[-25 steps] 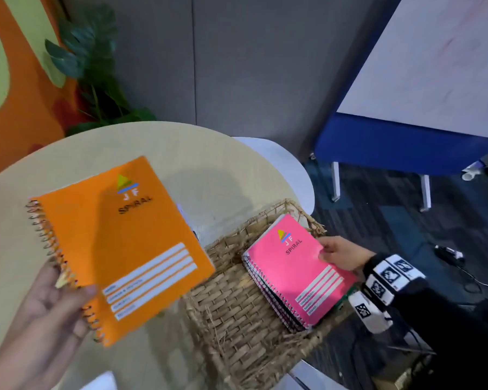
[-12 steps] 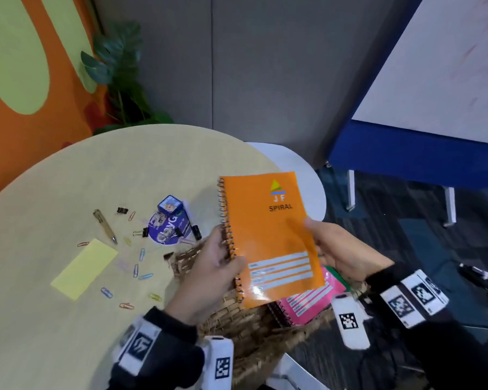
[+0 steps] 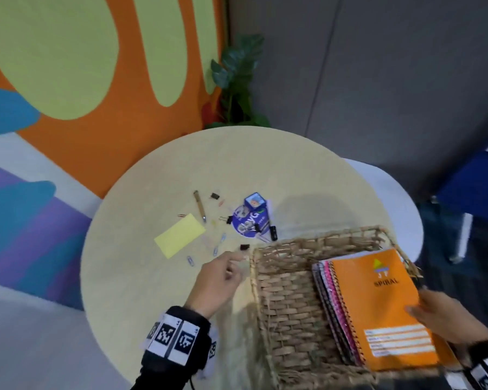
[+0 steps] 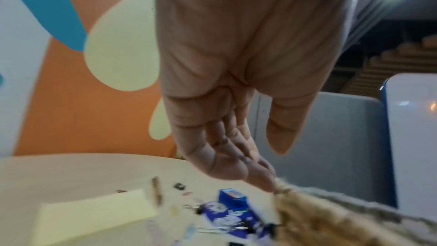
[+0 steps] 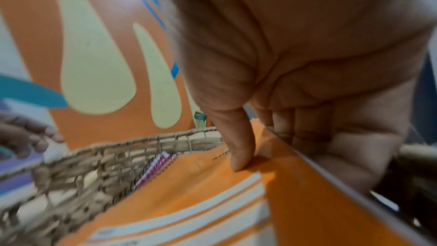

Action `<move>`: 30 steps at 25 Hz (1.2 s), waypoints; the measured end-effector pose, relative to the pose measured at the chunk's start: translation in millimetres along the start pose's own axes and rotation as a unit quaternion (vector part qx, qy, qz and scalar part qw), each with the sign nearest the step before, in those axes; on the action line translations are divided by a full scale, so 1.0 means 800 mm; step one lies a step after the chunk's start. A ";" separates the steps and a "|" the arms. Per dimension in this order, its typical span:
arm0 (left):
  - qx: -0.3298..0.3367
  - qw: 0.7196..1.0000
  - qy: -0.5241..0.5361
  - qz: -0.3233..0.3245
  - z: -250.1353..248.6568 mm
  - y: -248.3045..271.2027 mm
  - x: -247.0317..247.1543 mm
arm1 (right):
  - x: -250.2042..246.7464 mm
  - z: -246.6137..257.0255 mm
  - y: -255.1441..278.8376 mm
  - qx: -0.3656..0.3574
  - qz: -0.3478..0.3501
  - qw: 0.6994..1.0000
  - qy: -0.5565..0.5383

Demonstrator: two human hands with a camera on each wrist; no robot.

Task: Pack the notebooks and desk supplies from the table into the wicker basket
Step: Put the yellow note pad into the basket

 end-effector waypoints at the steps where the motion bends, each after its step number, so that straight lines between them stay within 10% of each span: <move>1: -0.016 0.999 -0.027 -0.027 0.020 -0.002 -0.016 | -0.001 0.007 0.002 0.020 0.011 0.997 0.078; 11: -0.151 0.953 -0.248 -0.084 0.142 -0.132 -0.148 | -0.022 0.039 -0.009 0.080 0.001 0.968 0.237; 17: -0.229 0.913 -0.338 -0.021 0.176 -0.200 -0.174 | -0.143 0.310 0.031 -0.109 -0.109 0.977 0.145; 21: -0.229 0.940 -0.252 0.017 0.198 -0.219 -0.180 | -0.132 0.494 -0.020 -0.241 -0.077 0.962 0.104; 26: -0.199 0.959 -0.201 0.018 0.197 -0.216 -0.172 | -0.013 0.647 -0.124 -0.241 0.041 0.955 0.166; 30: -0.162 0.959 -0.231 -0.009 0.186 -0.200 -0.167 | 0.056 0.673 -0.189 -0.166 0.007 0.968 0.189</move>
Point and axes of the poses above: each hand's wrist, its own y-axis away from the middle knuckle, its own x-axis out of the palm, z = x × y, the point moved 6 cm from there along -y, towards the middle knuckle, and after that the axes turned 9 degrees about y, right-handed, at the moved point
